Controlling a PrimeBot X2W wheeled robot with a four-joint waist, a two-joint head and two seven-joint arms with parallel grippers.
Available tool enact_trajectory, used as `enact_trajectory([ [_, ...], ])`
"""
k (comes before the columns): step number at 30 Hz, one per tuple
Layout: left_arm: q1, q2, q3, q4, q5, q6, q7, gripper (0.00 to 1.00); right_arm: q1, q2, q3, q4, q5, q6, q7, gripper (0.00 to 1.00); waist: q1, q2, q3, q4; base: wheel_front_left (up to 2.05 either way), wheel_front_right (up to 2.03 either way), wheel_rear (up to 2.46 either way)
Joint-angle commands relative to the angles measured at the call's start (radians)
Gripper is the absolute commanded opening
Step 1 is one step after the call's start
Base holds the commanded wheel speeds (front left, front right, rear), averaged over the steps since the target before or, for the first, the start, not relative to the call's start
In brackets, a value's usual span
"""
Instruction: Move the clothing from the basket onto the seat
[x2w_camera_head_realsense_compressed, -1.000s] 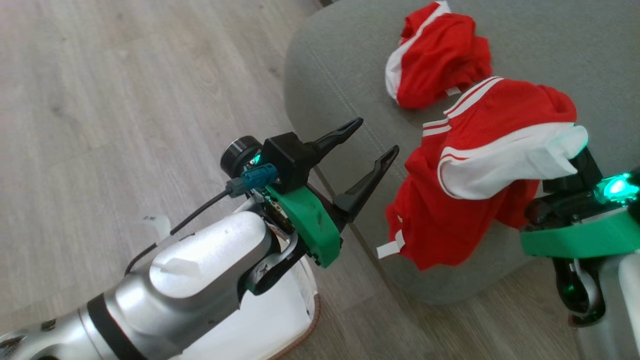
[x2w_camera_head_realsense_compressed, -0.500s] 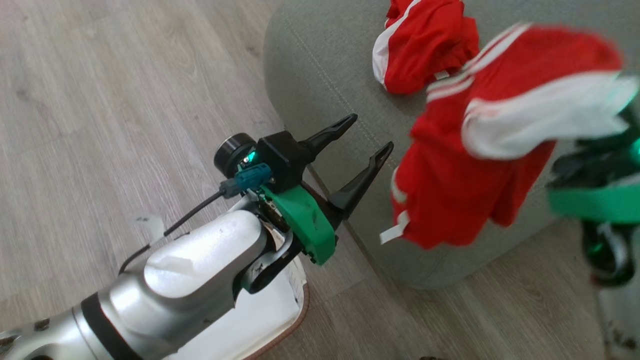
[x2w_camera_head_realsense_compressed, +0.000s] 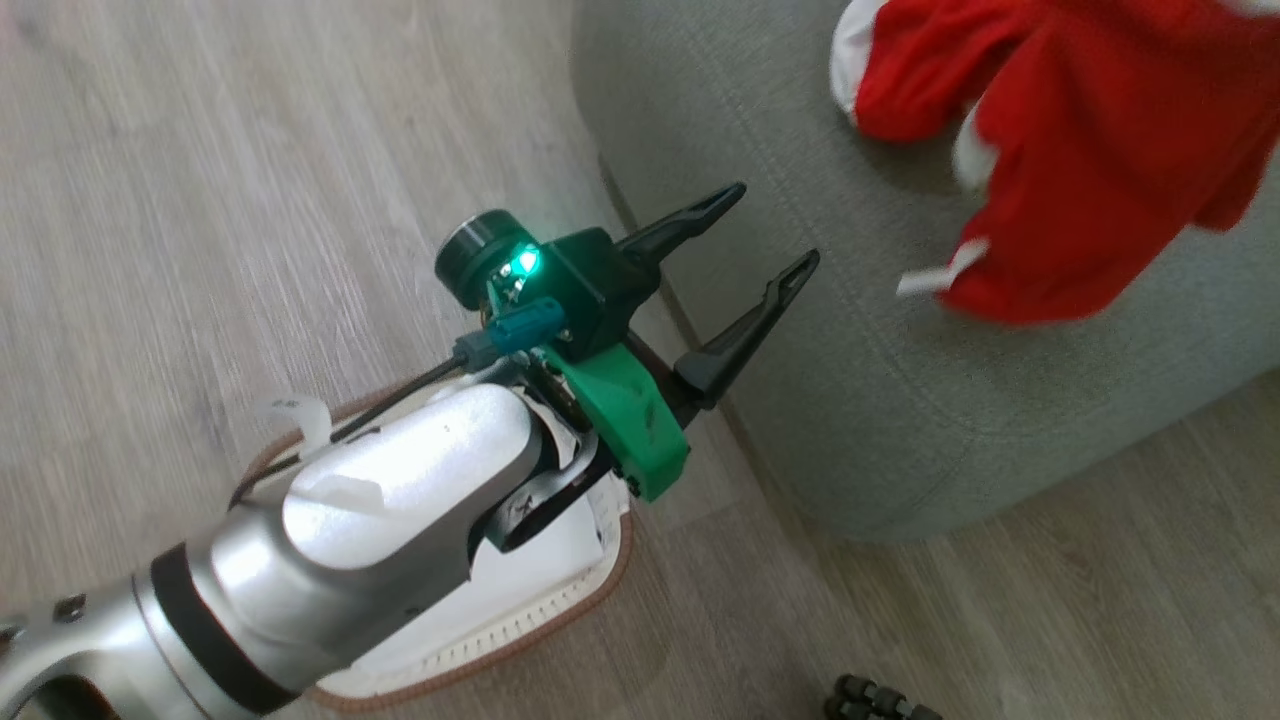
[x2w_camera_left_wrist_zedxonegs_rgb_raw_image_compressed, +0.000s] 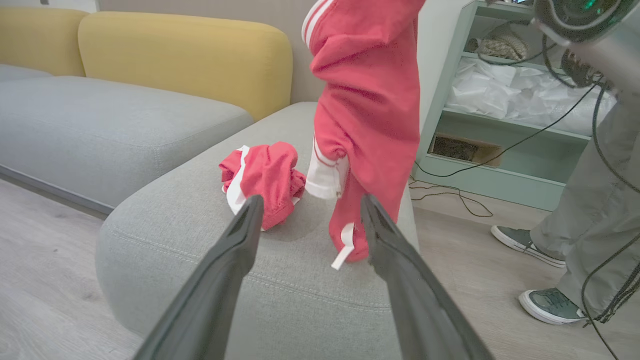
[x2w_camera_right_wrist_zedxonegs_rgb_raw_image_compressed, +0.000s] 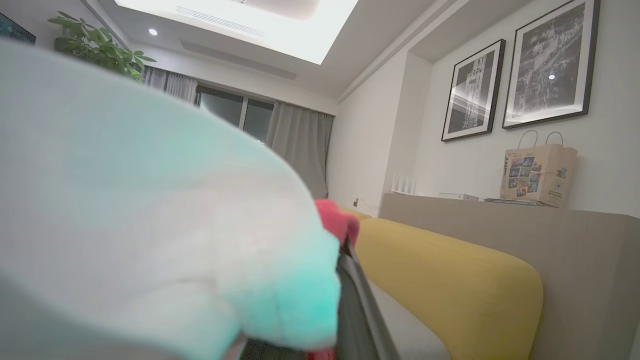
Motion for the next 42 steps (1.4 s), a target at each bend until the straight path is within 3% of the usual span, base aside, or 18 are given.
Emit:
enact_trajectory([
  [1,-0.058,0.021,0.038,-0.034,0.011,-0.005,0.007,1.00,-0.057,-0.049,-0.013,-0.003,0.018,0.000,0.008,0.00,-0.0001,0.0000,0.046,0.027,0.00,0.00,0.00],
  [13,-0.148,0.003,0.017,-0.063,0.057,-0.036,0.028,1.00,-0.262,-0.256,-0.151,0.256,0.052,0.000,0.006,0.00,-0.0001,0.0000,0.210,0.100,0.00,0.00,0.00],
  [24,-0.211,-0.008,0.001,-0.073,0.080,-0.063,0.050,1.00,-0.390,-0.316,-0.266,0.491,-0.057,0.000,-0.010,0.00,-0.0001,0.0000,0.339,0.156,0.00,0.00,0.00],
  [30,-0.219,-0.012,-0.001,-0.067,0.081,-0.068,0.045,1.00,-0.433,-0.300,-0.177,0.573,-0.102,0.000,0.086,0.00,-0.0001,0.0000,0.368,0.175,0.00,0.00,0.00],
  [40,-0.215,-0.015,0.000,-0.047,0.071,-0.072,0.028,1.00,-0.382,-0.254,0.012,0.673,-0.052,0.000,0.291,0.00,-0.0001,0.0000,0.357,0.195,0.00,0.00,0.00],
  [41,-0.214,-0.014,0.000,-0.046,0.069,-0.072,0.027,1.00,-0.376,-0.255,0.030,0.680,-0.042,0.000,0.311,0.04,-0.0001,0.0000,0.354,0.196,0.00,0.00,0.00],
  [42,-0.214,-0.014,0.000,-0.044,0.068,-0.072,0.027,1.00,-0.371,-0.256,0.044,0.688,-0.031,0.000,0.329,0.17,-0.0001,0.0000,0.351,0.197,0.00,0.00,0.00],
])
